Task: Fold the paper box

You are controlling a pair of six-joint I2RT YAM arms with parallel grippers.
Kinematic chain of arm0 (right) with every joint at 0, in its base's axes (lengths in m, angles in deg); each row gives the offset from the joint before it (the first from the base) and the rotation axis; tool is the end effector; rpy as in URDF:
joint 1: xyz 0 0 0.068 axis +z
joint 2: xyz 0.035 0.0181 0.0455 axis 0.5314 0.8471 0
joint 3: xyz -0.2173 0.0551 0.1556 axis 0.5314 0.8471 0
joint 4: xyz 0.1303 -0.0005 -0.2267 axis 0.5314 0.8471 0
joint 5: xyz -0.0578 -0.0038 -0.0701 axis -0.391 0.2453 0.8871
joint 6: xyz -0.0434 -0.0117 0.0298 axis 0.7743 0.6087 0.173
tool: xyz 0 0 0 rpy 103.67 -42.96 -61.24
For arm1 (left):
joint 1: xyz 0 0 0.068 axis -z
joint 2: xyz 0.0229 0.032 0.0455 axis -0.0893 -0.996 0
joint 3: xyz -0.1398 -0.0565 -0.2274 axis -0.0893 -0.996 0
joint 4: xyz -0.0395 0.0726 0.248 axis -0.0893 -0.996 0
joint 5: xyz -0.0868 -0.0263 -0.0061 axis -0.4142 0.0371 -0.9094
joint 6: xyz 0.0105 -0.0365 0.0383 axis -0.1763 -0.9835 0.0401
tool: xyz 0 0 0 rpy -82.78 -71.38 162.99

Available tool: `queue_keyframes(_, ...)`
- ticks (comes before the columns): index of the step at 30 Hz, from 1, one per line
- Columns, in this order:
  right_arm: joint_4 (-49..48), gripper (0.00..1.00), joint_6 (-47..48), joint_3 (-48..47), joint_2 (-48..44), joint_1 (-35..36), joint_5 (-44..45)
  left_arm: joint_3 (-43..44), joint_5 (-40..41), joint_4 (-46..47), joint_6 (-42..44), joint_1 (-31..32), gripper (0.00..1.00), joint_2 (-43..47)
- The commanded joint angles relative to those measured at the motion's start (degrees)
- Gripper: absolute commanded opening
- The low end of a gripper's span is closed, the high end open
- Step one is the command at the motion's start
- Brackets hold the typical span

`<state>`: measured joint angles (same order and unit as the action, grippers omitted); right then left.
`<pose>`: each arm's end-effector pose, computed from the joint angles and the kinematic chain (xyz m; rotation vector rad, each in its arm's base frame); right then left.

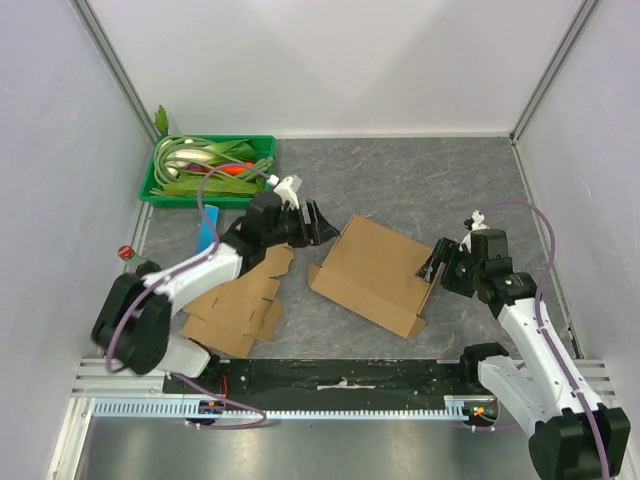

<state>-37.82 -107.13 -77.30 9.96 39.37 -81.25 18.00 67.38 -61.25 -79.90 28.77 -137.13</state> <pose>0.1599 0.0286 0.2385 0.4843 2.4133 0.6139 0.2436 -0.1762 0.2452 0.1485 2.1535 -1.0571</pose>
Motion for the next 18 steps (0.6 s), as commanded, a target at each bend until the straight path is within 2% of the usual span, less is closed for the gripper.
queue_keyframes(1,-4.22,0.83,-0.34,1.12,2.71,-0.24,1.86,5.30,-6.03,-2.23,2.32,-4.36,0.77,-12.48)
queue_keyframes(3,-8.28,0.82,-1.40,3.39,7.01,-0.15,-0.36,5.39,-4.99,-0.99,2.14,-4.36,0.77,-13.47)
queue_keyframes(4,-13.34,0.80,-2.01,4.36,8.50,-0.24,-2.28,6.09,-4.81,-1.07,2.67,-4.36,0.77,-14.78)
queue_keyframes(6,-18.55,0.77,-2.63,6.65,11.93,-0.32,-4.49,8.54,-6.82,-2.64,3.37,-4.53,0.74,-16.89)
queue_keyframes(8,-19.10,0.73,-1.41,6.31,13.26,-0.32,-2.14,8.82,-8.57,-3.01,3.38,-4.53,0.70,-17.69)
queue_keyframes(11,-20.16,0.68,-0.71,7.09,13.70,-2.42,-1.95,8.64,-9.72,-2.47,2.94,-4.62,0.72,-17.69)
queue_keyframes(15,-24.54,0.61,-1.67,10.25,14.67,-6.73,-8.78,10.14,-12.62,-3.27,3.29,-4.62,0.75,-19.45)
queue_keyframes(16,-25.43,0.54,-1.76,10.87,15.63,-7.26,-9.67,10.05,-13.06,-3.01,2.85,-4.62,0.75,-19.62)
queue_keyframes(18,-28.05,0.51,-1.76,12.71,17.30,-9.89,-11.78,9.70,-14.64,-2.39,2.24,-4.62,0.75,-20.15)
